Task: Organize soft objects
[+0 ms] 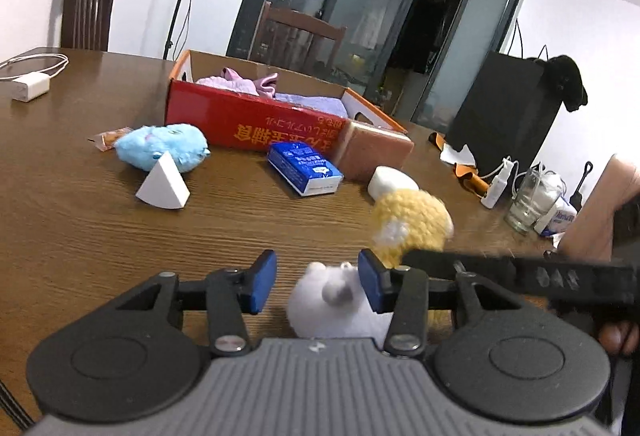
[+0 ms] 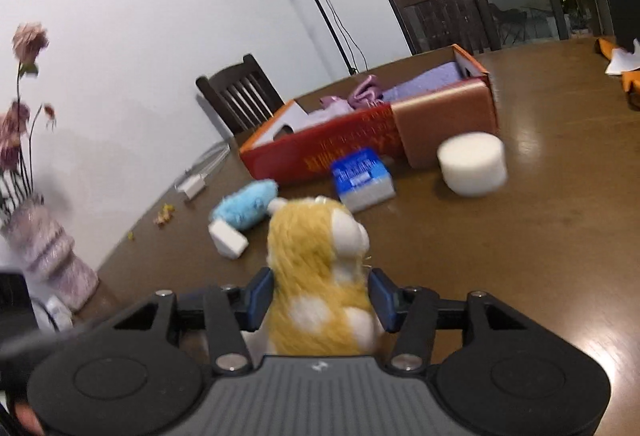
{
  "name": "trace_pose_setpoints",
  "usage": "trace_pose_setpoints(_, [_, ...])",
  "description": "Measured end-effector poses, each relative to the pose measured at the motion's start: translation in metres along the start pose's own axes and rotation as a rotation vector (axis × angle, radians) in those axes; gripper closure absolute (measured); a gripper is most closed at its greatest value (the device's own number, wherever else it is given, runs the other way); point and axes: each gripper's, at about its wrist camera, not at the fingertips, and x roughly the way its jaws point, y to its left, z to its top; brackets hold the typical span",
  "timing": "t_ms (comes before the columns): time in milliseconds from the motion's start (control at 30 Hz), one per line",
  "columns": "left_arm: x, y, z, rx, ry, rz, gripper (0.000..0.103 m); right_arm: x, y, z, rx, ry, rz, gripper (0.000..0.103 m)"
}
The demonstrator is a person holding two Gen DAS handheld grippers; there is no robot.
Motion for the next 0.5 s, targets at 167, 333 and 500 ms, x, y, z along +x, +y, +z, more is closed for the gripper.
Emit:
trace_pose_setpoints(167, [-0.021,0.003,0.007,-0.068,-0.026,0.015,0.034,-0.02,0.001,-0.008,-0.016,-0.004,0.045,0.05])
trace_pose_setpoints(333, [-0.037,-0.003,0.0,-0.036,-0.005,-0.031,0.015,-0.036,-0.01,0.007,-0.019,-0.09,0.012,0.034])
trace_pose_setpoints(500, [-0.015,-0.015,-0.012,0.015,0.055,-0.036,0.02,-0.017,-0.026,0.03,-0.022,-0.1,-0.027,0.034])
